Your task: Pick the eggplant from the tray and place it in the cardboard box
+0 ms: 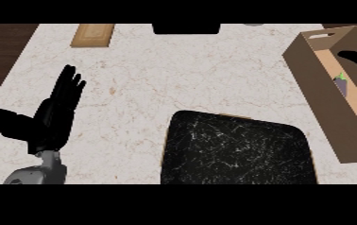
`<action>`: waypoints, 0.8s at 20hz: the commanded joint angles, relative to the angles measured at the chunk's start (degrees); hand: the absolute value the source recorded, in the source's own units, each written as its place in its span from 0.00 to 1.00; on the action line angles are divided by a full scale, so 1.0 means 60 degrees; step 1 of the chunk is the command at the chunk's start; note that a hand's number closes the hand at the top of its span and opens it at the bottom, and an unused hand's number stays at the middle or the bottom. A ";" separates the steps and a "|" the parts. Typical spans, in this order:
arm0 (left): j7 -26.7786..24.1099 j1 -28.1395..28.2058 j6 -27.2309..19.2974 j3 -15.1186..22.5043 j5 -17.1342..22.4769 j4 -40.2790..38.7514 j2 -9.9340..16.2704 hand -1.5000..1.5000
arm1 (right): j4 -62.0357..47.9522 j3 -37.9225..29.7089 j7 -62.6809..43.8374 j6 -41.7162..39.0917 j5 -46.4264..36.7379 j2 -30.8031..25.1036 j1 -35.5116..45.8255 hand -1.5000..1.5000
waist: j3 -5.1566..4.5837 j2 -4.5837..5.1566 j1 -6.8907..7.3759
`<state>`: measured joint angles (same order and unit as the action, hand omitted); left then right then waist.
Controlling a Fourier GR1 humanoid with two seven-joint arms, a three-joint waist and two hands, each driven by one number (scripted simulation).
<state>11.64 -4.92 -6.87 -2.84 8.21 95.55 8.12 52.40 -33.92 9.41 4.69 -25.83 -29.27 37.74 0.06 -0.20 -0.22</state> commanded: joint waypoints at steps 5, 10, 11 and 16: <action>0.0012 -0.0157 0.0051 -0.0095 0.0024 0.0065 0.0014 0.50 | -0.0424 -0.1844 0.0626 -0.1355 0.2574 -0.0657 -0.0597 0.00 | -0.0002 0.0038 0.0021; -0.0399 -0.0196 -0.0006 0.0053 -0.0269 -0.0644 -0.0287 0.50 | -0.0172 -0.1991 0.0942 -0.1305 0.3167 -0.0943 -0.1254 0.00 | -0.0012 0.0033 -0.0017; 0.0507 -0.0523 0.0174 -0.0383 0.0231 -0.0037 0.0198 0.50 | -0.0445 -0.2275 0.1051 -0.1470 0.3416 -0.1346 -0.1148 0.00 | -0.0008 0.0031 0.0014; -0.0300 -0.0528 -0.0285 0.0215 -0.0503 -0.0659 -0.0538 0.50 | -0.0895 -0.2687 0.1954 -0.2257 0.4110 -0.1790 -0.2386 0.00 | -0.0005 0.0039 -0.0020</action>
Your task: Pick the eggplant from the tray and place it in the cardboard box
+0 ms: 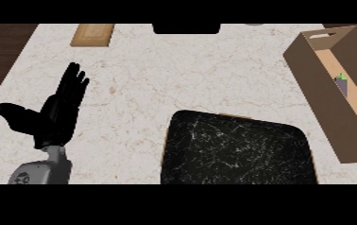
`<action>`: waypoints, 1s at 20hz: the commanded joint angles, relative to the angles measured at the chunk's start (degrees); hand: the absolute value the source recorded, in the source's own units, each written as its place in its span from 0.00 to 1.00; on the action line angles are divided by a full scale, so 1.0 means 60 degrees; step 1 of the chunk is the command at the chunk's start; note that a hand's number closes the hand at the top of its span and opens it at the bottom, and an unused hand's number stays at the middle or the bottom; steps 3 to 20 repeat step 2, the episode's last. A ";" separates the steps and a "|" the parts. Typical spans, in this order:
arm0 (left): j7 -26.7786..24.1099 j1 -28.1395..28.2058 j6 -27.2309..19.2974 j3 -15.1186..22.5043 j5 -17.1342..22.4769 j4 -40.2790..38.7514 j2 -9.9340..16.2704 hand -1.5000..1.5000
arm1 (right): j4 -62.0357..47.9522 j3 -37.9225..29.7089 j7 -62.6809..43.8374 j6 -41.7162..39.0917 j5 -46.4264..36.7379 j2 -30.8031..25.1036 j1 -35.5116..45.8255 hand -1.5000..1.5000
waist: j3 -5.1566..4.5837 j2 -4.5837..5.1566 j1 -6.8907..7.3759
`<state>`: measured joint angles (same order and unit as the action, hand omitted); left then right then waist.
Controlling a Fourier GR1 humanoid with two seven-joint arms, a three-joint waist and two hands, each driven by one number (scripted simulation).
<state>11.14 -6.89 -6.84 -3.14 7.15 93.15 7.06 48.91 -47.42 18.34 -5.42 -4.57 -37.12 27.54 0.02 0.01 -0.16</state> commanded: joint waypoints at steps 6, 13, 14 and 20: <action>0.0389 -0.0251 0.0095 -0.0241 0.0163 0.0089 0.0148 0.50 | -0.0199 -0.0244 0.0669 -0.0689 0.0831 -0.0371 -0.0945 0.00 | -0.0001 -0.0007 0.0004; 0.0389 -0.0251 0.0095 -0.0241 0.0163 0.0089 0.0148 0.50 | -0.0199 -0.0244 0.0669 -0.0689 0.0831 -0.0371 -0.0945 0.00 | -0.0001 -0.0007 0.0004; 0.0389 -0.0251 0.0095 -0.0241 0.0163 0.0089 0.0148 0.50 | -0.0199 -0.0244 0.0669 -0.0689 0.0831 -0.0371 -0.0945 0.00 | -0.0001 -0.0007 0.0004; 0.0389 -0.0251 0.0095 -0.0241 0.0163 0.0089 0.0148 0.50 | -0.0199 -0.0244 0.0669 -0.0689 0.0831 -0.0371 -0.0945 0.00 | -0.0001 -0.0007 0.0004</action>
